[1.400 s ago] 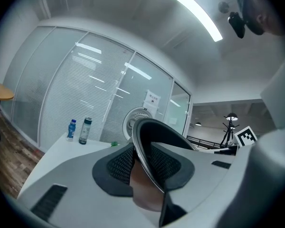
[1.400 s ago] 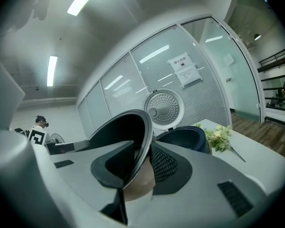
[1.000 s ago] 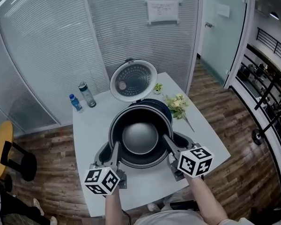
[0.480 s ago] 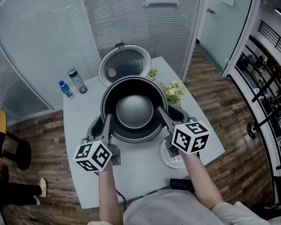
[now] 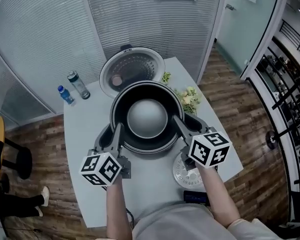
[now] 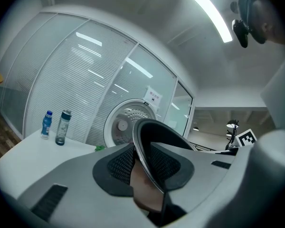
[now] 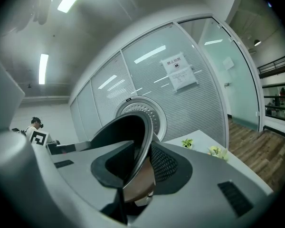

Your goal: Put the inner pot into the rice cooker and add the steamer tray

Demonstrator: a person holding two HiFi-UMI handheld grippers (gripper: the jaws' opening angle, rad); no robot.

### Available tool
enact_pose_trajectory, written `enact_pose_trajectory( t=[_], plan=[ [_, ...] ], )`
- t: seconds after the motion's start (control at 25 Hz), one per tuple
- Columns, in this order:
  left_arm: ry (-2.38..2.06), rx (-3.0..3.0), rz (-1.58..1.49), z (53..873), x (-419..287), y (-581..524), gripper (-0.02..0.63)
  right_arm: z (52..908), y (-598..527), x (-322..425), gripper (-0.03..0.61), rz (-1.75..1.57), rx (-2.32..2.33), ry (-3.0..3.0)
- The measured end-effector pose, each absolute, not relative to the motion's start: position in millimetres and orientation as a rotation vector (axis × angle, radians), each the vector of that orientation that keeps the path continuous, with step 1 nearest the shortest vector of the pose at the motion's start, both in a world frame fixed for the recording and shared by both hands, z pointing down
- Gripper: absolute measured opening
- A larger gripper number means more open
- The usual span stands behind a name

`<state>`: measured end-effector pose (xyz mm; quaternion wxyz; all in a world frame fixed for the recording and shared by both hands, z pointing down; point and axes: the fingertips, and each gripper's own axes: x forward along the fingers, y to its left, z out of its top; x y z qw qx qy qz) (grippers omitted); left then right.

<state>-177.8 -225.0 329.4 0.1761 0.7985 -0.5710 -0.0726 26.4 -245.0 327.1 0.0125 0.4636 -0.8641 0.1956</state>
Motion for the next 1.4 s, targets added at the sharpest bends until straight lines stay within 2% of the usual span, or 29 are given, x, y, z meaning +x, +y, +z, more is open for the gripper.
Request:
enact_pose_trajectory(
  t=[1.4],
  plan=[
    [-1.600,2.047,-0.030,428,-179,-279,0.110,425,-309,19,0.132,0.813,1.182,-2.513]
  ],
)
